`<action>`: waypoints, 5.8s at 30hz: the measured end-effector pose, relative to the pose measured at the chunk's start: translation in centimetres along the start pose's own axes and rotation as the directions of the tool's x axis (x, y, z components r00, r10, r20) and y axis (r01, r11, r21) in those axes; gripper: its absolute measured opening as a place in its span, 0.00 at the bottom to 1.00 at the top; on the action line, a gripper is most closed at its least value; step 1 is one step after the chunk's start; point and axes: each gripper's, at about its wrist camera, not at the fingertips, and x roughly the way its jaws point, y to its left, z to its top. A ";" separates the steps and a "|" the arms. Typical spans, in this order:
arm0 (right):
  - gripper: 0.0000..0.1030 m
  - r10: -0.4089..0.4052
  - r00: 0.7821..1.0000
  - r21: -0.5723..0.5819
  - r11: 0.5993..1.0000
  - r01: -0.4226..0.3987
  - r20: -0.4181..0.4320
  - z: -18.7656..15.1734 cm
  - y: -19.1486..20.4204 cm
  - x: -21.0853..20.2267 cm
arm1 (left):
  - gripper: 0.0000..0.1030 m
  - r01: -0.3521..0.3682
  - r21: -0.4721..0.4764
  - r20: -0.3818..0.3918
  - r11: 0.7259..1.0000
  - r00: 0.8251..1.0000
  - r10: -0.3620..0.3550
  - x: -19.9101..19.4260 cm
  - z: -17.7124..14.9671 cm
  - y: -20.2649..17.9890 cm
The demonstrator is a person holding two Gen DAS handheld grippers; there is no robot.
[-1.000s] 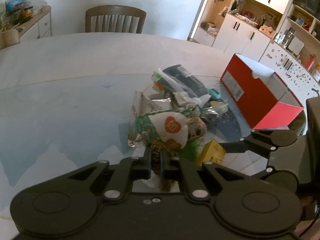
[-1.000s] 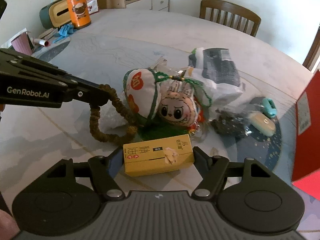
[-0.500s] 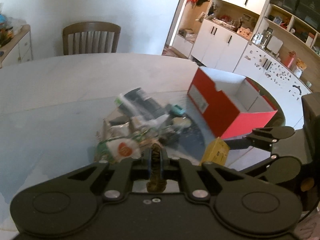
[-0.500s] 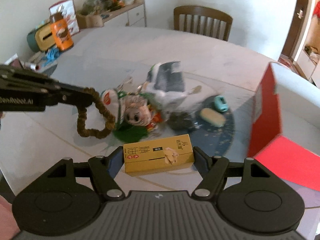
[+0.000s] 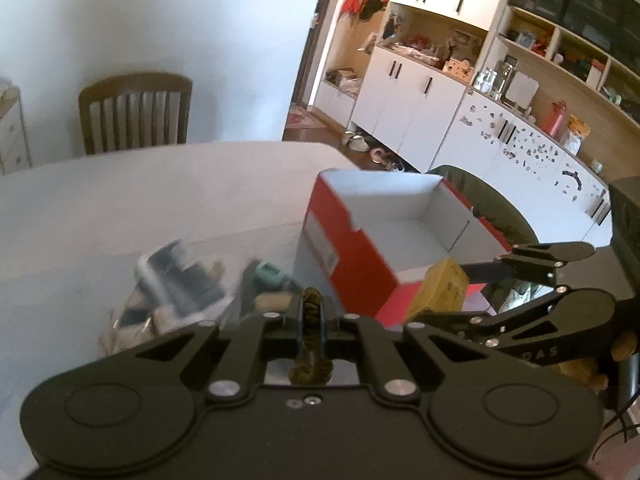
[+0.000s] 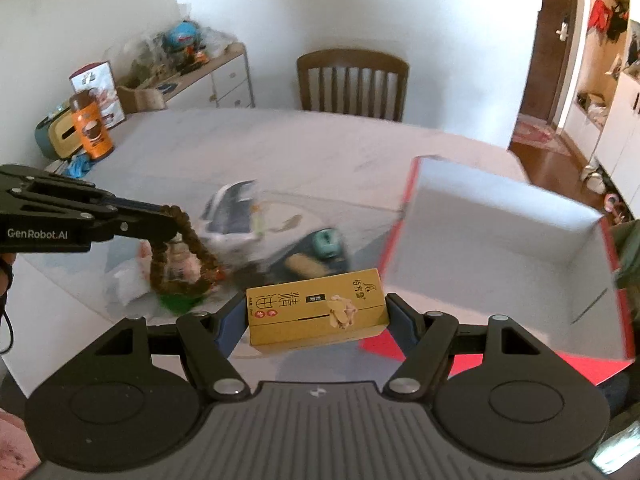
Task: Organize objects
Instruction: 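Carry the bracelet and yellow box with both grippers into the red shoebox, then open the left gripper to drop the bracelet while the right gripper releases the yellow box, then withdraw both grippers from the shoebox back to the table pile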
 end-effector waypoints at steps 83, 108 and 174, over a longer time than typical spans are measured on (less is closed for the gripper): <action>0.73 -0.166 0.913 -0.052 0.986 0.158 -0.372 -2.2 -18.3 13.0 | 0.40 -0.037 0.121 -0.376 0.992 0.923 0.081 37.0 11.5 -14.3; 0.78 -0.137 0.982 0.055 0.988 0.146 -0.132 -4.0 -17.6 5.3 | 0.75 -0.015 0.068 -0.181 0.998 0.983 0.028 26.8 13.0 -15.0; 0.95 -0.051 0.997 0.132 0.990 0.043 0.060 -3.8 7.7 6.1 | 0.99 -0.380 -0.205 0.076 0.902 0.913 0.402 -5.8 -11.8 5.6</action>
